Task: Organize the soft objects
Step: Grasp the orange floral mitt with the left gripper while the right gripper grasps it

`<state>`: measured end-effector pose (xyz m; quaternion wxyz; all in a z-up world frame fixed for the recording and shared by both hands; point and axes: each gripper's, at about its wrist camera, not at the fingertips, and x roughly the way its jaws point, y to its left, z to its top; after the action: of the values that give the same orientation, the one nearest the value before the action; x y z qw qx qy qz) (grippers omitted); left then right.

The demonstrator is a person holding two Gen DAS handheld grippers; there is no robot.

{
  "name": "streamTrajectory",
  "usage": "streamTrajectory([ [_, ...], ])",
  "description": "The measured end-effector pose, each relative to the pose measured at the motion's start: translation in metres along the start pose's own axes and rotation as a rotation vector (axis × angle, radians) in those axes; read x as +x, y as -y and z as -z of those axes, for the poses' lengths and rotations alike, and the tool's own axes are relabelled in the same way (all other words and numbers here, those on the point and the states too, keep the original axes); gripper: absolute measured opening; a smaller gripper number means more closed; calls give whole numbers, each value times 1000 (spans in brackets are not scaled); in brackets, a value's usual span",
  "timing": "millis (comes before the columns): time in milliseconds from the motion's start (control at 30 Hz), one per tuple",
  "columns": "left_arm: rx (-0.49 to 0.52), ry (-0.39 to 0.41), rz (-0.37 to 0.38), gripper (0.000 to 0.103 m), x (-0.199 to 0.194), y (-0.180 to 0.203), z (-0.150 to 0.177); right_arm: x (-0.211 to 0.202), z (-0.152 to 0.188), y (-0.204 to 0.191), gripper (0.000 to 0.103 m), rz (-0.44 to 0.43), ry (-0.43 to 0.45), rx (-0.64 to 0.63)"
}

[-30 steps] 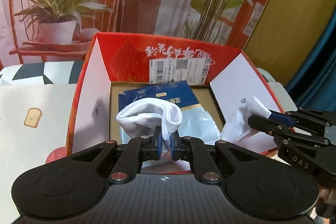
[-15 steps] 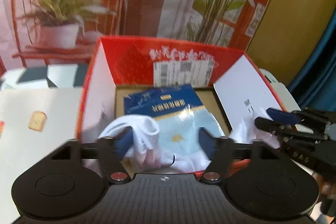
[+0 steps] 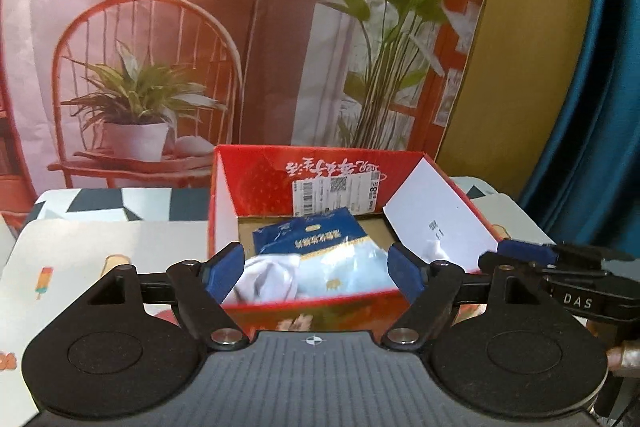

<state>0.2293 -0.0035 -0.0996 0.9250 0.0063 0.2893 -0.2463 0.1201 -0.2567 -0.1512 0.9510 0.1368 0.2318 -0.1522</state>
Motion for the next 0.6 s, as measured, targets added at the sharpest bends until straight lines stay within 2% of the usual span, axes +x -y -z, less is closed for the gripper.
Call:
streamTrajectory([
  [100, -22, -11, -20, 81, -9, -7, 17, -7, 17, -7, 40, -30, -14, 20],
  [367, -116, -90, -74, 79, -3, -30, 67, -9, 69, -26, 40, -86, -136, 63],
  [600, -215, -139, -62, 79, -2, -43, 103, -7, 92, -38, 40, -107, -217, 65],
])
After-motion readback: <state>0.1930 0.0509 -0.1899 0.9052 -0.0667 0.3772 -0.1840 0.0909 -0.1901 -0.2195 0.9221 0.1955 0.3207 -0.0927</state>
